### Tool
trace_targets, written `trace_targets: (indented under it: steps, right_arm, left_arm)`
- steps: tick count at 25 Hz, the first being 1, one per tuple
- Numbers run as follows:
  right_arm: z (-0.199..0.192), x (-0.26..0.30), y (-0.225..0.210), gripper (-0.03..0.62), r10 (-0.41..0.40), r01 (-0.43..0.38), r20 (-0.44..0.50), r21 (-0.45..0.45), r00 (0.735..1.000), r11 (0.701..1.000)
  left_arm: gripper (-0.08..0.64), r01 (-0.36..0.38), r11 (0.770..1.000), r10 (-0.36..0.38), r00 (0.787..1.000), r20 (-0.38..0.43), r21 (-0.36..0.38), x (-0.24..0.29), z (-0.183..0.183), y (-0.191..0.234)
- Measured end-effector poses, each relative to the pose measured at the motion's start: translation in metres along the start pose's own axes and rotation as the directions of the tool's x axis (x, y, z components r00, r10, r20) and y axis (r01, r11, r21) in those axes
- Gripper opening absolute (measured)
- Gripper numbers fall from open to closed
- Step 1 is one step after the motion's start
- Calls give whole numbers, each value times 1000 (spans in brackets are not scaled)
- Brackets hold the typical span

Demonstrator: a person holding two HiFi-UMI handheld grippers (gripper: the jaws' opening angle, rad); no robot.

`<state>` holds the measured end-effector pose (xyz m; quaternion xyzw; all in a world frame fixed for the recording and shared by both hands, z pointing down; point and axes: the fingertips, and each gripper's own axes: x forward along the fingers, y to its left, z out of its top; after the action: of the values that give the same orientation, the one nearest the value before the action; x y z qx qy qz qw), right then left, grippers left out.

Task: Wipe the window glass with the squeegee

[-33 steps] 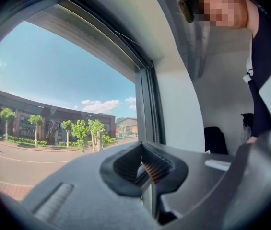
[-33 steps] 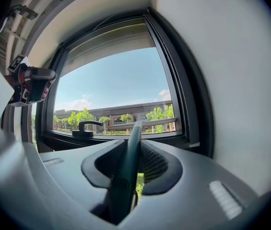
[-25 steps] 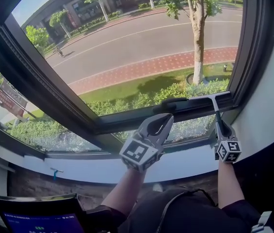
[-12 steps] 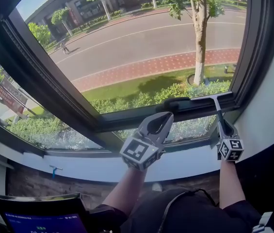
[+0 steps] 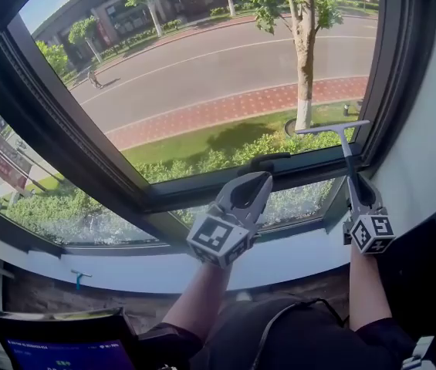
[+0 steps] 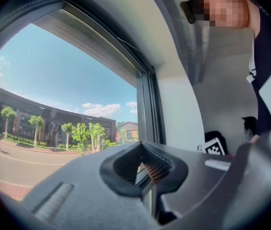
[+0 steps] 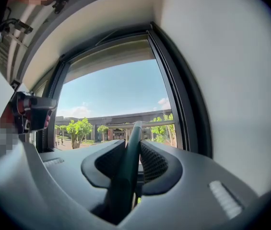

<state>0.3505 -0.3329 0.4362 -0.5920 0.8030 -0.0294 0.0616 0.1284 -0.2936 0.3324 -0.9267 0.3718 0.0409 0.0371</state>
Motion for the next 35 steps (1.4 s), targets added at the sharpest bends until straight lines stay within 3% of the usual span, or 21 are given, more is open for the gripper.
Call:
trace_targets:
  steps: [5,10,17,24,28,35]
  right_arm:
    - [94,-3,21,100,32,-28,185,-26,982,999]
    - [167,9,52,100,94,-73,334,-76,938,994]
    - [227,29,104,100,175,-132,446,-126,878,983]
    - [285,54,155,100,230,-175,535,-151,813,973]
    - [308,77,190,100,249,-183,555,-173,793,968]
    - [343,100,197,100,238,-153,612,-189,754,970]
  left_arm:
    - [3,19,1000,-19,1000,22,-3,1,3,-3]
    - [3,17,1000,-18,998,59,19,1,14,2]
    - [3,29,998,-35,994,101,61,-11,58,5]
    - [3,13,996,-24,992,121,93,-33,69,13]
    - [3,-9,994,-5,993,118,112,-54,80,29]
    - [3,-66,990,52,992,112,128,-72,76,50]
